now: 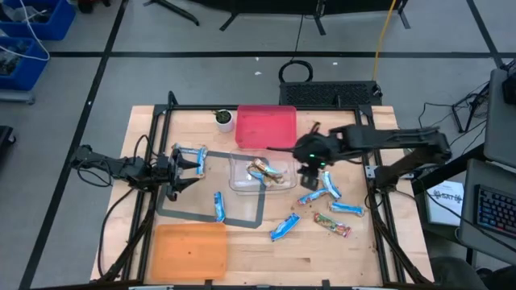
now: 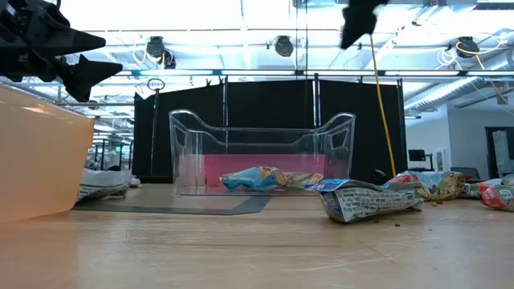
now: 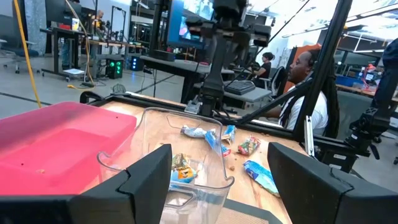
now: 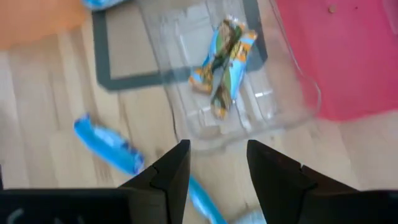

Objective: Pick and place Granola Bars by type
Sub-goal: Put the right yellow granola bar into the transparent bin

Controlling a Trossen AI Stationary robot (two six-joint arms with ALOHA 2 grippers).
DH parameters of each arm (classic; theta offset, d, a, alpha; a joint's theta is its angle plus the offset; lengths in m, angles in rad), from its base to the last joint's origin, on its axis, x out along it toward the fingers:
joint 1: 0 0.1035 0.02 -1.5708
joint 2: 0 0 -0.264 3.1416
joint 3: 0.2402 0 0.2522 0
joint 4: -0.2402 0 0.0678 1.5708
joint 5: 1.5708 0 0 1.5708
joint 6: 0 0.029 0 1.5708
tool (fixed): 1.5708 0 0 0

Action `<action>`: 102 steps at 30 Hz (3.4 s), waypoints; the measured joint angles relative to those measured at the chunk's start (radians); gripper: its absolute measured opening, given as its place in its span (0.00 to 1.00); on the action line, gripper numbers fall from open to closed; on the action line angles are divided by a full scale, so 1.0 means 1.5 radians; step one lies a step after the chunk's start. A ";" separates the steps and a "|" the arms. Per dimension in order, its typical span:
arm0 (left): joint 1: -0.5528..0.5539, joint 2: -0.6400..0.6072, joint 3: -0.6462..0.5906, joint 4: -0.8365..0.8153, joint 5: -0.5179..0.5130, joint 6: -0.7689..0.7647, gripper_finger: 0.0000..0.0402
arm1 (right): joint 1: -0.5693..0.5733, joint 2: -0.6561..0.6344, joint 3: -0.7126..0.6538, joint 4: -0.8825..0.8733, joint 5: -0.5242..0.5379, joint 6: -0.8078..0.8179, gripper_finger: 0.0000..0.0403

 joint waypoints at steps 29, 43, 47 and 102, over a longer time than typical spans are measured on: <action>0.000 0.000 0.000 0.000 0.000 0.000 0.67 | 0.212 -0.203 -0.002 -0.291 -0.018 0.155 0.36; 0.000 0.000 0.000 0.000 0.000 0.000 0.67 | 0.281 -0.205 -0.206 -0.270 -0.019 0.202 0.36; 0.000 0.000 0.000 0.000 0.000 0.000 0.67 | 0.294 -0.205 -0.256 -0.209 -0.019 0.218 0.36; 0.000 0.000 0.000 0.000 0.000 0.000 0.67 | 0.325 -0.187 -0.585 0.163 -0.028 0.284 0.71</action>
